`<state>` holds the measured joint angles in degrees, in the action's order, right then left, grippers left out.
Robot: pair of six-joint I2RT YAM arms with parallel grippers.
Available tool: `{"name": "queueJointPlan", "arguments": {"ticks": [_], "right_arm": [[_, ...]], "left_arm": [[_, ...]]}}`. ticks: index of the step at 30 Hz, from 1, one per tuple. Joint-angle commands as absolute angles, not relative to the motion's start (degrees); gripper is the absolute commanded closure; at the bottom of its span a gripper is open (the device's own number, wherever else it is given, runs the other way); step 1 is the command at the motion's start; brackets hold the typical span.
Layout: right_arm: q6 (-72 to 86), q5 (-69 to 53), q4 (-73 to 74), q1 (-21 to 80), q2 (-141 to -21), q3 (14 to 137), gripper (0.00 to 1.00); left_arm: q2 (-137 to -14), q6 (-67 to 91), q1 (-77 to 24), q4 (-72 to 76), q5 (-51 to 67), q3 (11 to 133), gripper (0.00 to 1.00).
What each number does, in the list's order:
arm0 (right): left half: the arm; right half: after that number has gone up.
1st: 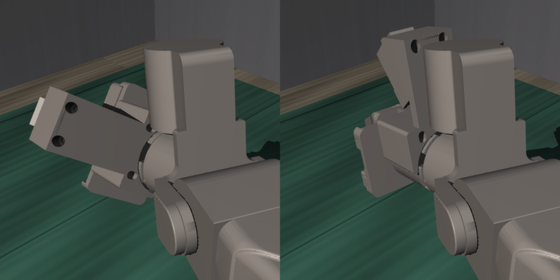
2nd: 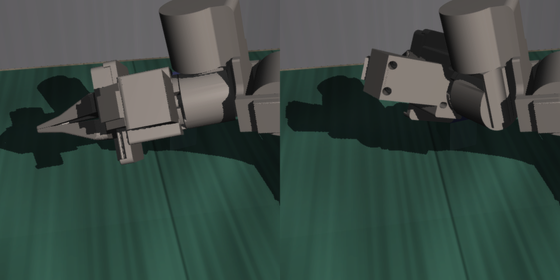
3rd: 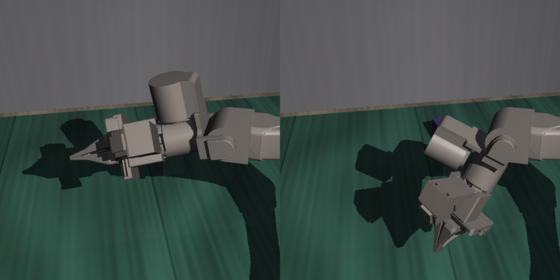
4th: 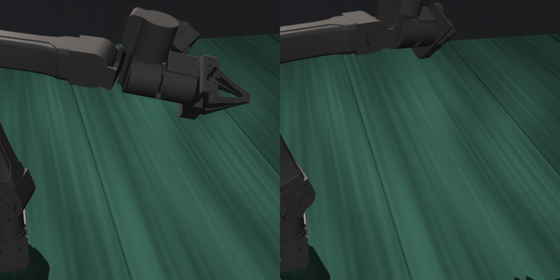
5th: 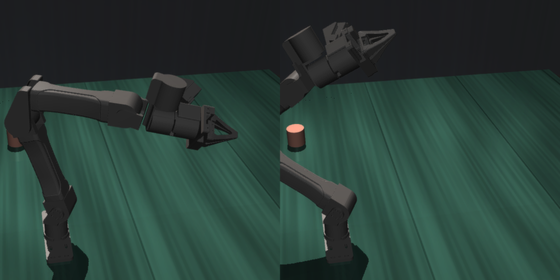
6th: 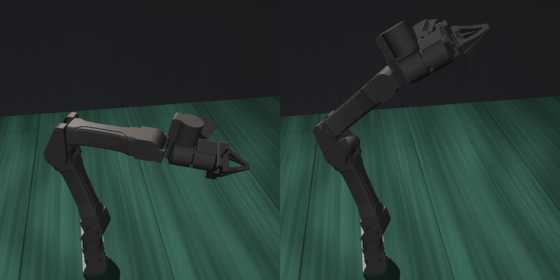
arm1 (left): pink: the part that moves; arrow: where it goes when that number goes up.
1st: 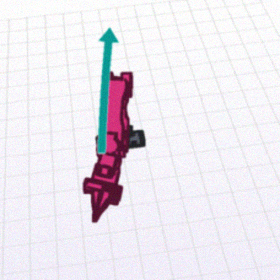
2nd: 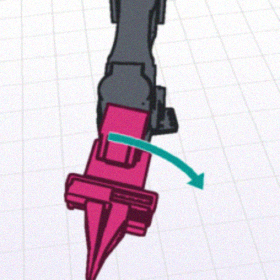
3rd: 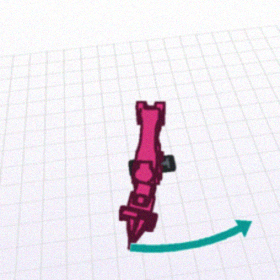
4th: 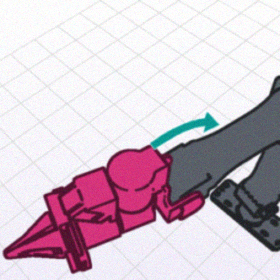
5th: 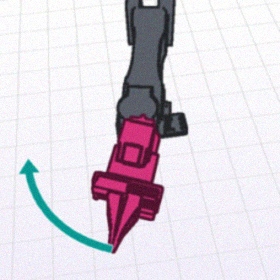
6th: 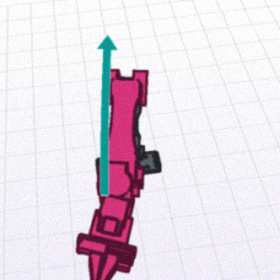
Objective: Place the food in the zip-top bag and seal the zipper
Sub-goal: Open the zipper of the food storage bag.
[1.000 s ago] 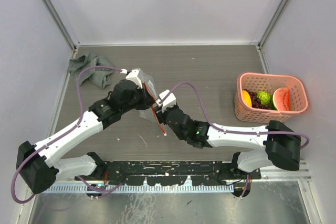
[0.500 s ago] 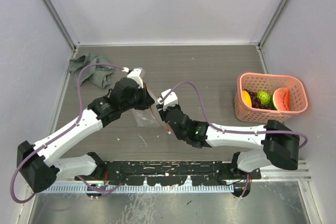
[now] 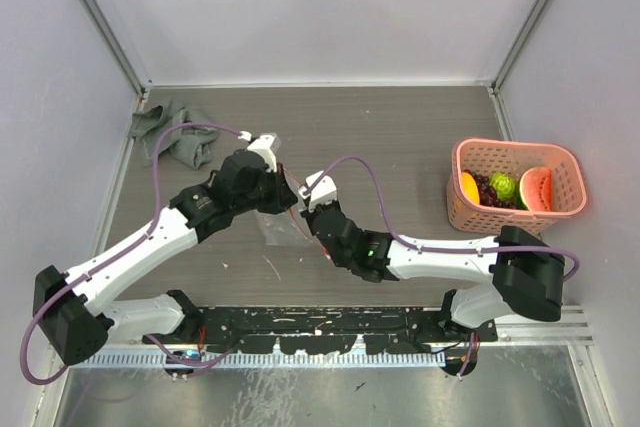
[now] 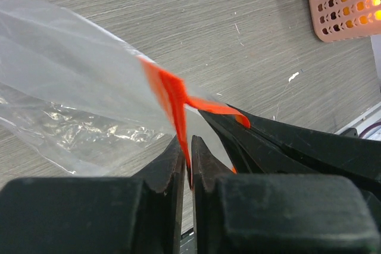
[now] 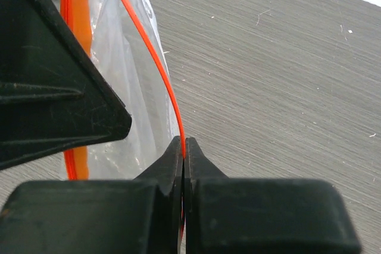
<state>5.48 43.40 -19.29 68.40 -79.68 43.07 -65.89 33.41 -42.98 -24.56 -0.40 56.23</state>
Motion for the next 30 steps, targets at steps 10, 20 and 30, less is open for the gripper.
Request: {"name": "queueJointPlan", "arguments": {"ticks": [10,20,30], "right_arm": [[19.91,50.2,-21.3,68.33,-76.62,44.65,1.0],[26.15,48.31,-22.21,68.37,-75.78,44.39,1.0],[25.06,47.54,-21.01,68.21,-73.86,44.06,1.0]], "left_arm": [[-62.42,36.23,-52.19,-17.25,-15.31,53.43,0.65],[-63.81,36.78,-58.46,-12.53,-26.19,51.1,0.61],[-65.1,35.04,-58.6,-13.86,-31.92,50.83,0.73]]}}
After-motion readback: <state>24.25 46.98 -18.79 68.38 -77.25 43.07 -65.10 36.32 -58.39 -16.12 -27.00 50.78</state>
